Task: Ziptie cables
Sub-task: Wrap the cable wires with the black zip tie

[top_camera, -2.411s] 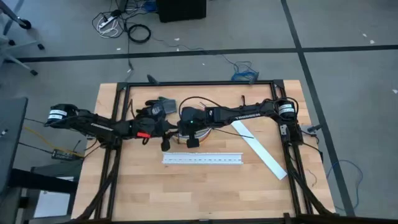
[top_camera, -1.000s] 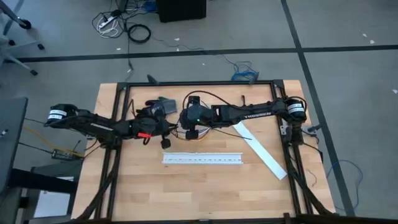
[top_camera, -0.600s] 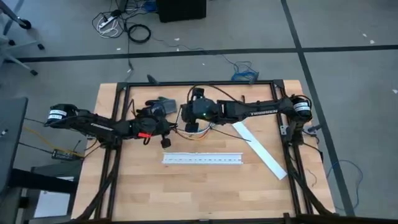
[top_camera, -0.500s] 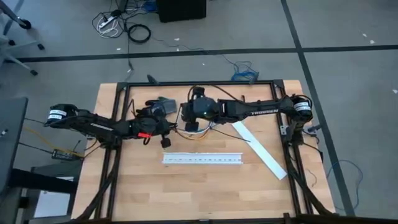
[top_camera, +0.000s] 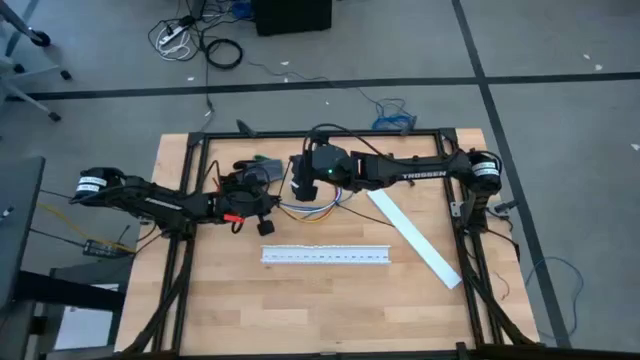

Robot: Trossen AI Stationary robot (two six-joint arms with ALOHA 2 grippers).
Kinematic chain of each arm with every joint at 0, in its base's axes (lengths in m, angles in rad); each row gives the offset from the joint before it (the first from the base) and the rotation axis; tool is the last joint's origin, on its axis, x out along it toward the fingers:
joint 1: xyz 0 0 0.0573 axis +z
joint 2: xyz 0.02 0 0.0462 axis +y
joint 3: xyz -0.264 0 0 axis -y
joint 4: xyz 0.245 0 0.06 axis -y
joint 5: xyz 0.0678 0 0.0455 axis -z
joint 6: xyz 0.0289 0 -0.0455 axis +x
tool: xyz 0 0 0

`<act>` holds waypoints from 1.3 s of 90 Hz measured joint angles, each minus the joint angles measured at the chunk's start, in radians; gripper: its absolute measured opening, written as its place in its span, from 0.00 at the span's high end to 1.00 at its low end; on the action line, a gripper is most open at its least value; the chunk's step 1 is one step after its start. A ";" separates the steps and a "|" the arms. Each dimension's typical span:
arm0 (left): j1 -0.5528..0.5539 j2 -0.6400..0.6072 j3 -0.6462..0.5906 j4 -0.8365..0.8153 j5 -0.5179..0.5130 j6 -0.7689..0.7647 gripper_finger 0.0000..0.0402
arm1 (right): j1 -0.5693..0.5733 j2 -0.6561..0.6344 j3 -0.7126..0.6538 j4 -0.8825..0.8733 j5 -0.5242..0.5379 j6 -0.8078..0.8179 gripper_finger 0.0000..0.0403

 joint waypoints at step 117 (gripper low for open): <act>0.000 0.002 -0.004 -0.037 -0.059 -0.040 0.95 | -0.038 0.002 0.000 0.050 0.040 -0.119 1.00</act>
